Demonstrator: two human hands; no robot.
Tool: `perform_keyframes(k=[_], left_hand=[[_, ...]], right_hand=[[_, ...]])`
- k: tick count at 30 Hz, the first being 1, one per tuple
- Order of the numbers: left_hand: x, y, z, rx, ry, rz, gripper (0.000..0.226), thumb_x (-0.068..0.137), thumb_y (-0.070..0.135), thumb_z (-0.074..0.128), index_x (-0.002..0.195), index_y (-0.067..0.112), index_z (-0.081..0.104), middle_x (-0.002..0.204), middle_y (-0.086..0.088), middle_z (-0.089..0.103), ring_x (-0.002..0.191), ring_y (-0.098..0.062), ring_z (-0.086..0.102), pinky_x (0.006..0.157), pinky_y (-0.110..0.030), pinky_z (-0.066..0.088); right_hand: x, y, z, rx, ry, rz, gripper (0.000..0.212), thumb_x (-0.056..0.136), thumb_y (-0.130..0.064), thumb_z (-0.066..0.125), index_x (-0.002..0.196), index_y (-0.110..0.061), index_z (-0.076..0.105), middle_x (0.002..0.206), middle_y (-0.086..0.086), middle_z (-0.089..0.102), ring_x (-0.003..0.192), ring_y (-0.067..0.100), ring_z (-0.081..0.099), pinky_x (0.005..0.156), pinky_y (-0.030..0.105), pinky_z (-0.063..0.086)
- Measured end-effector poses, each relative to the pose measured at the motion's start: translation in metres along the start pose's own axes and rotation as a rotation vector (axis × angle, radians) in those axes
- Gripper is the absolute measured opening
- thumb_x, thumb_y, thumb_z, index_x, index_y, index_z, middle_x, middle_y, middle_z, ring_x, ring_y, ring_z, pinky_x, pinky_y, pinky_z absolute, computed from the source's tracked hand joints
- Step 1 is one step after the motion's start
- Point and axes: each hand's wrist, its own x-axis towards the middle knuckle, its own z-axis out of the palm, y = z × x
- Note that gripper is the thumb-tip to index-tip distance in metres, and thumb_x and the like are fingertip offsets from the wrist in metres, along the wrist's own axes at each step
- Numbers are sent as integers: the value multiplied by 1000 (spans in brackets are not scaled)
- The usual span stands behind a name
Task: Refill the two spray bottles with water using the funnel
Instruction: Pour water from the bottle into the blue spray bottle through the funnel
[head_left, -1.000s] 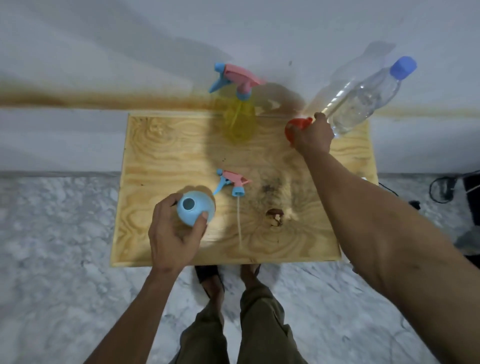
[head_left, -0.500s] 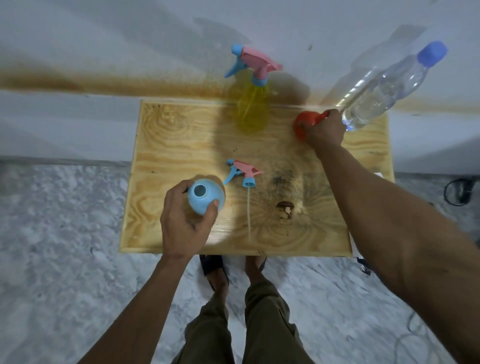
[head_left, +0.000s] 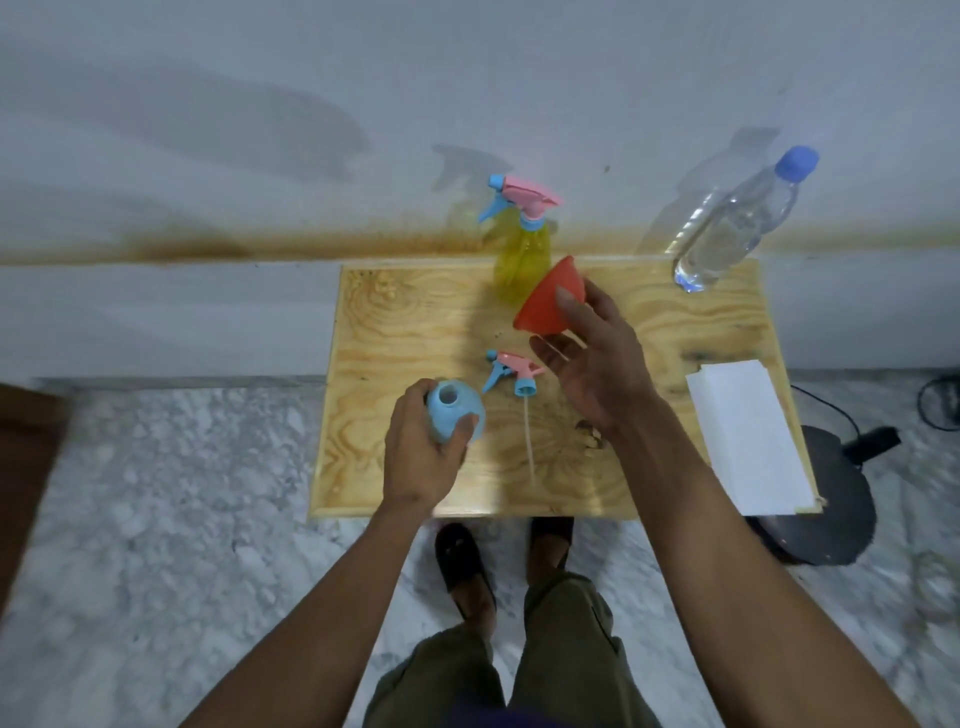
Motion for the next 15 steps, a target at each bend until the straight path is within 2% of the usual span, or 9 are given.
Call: perform_keyframes(k=[2,5,9,12,15], left_hand=[[1,-1,1,-10,-15,5,53,85,35,76,128,18,49,121,2,57,109,-12,53,87,-22,43],[1,-4,-1,-23,-36,-2,57,82,43,72,128,19,49,122,2,57,111,-15,54,88,-25,43],[2,-3,-2,-28,-42,-13,58,79,44,73,126,21,50,120,1,58,109,-15,54,85,-27,41],[4,-3,-3,-28,-47,-19,55,81,35,78,125,21,50,119,2,58,108,-15,54,84,-25,38],[4,-4,-3,-25,-39,-14,53,80,33,79,123,22,51,117,3,58,106,-14,54,82,-23,38]], right_hand=[[-15,1,9,22,-58,-9,57,87,-18,69,141,-20,49,111,8,68,98,25,63,84,37,52],[-30,3,18,52,-162,-9,68,81,-19,68,144,-32,46,120,7,65,100,26,65,94,42,50],[-35,5,24,49,-238,-28,62,85,-14,67,144,-22,48,116,8,63,91,21,69,84,34,53],[-35,9,26,-14,-226,-55,54,85,-13,70,134,-20,49,115,11,64,97,25,69,82,36,55],[-34,19,25,-262,-125,-164,57,80,-17,81,126,-14,46,119,21,66,102,36,70,84,47,56]])
